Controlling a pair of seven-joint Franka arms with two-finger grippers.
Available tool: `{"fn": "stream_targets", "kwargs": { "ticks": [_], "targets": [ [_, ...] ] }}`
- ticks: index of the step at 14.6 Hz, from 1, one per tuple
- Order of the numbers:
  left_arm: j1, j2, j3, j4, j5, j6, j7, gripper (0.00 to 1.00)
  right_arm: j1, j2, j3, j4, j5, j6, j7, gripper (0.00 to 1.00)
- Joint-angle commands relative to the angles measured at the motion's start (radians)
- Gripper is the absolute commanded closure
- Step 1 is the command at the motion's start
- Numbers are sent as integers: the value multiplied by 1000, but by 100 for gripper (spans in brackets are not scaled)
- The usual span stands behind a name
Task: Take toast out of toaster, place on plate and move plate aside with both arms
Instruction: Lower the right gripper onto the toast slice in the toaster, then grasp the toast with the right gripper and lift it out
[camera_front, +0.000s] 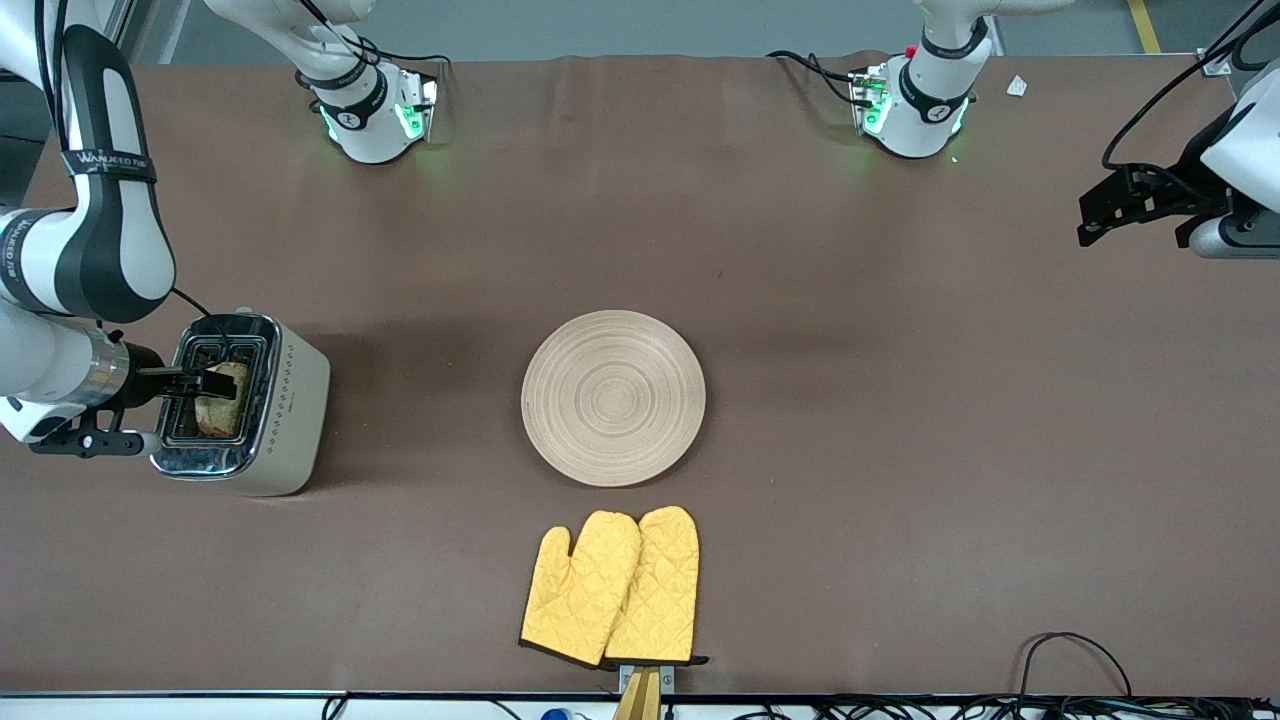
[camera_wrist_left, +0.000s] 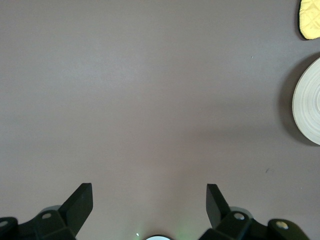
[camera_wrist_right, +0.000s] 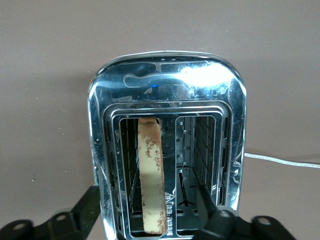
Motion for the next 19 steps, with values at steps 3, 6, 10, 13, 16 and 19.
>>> {"fn": "stream_targets", "kwargs": {
  "ticks": [3, 6, 10, 13, 16, 19],
  "targets": [
    [3, 11, -2, 24, -1, -8, 15, 0, -16, 9, 8, -2, 21, 22, -3, 96],
    [-2, 11, -2, 24, -1, -8, 12, 0, -17, 14, 6, 1, 21, 24, -2, 100],
    [-2, 11, -2, 24, 0, -8, 12, 0, -14, -10, 2, 82, 21, -69, 9, 100],
    [-2, 11, -3, 23, -3, -8, 13, 0, -27, -58, 0, 214, 23, -215, 11, 100],
    [-5, 11, -3, 23, -4, -11, 12, 0, -36, -148, -1, 223, 139, -217, -3, 100],
    [0, 10, -3, 23, -4, -30, 12, 0, -42, -162, 9, 219, 238, -221, 20, 100]
  ]
}}
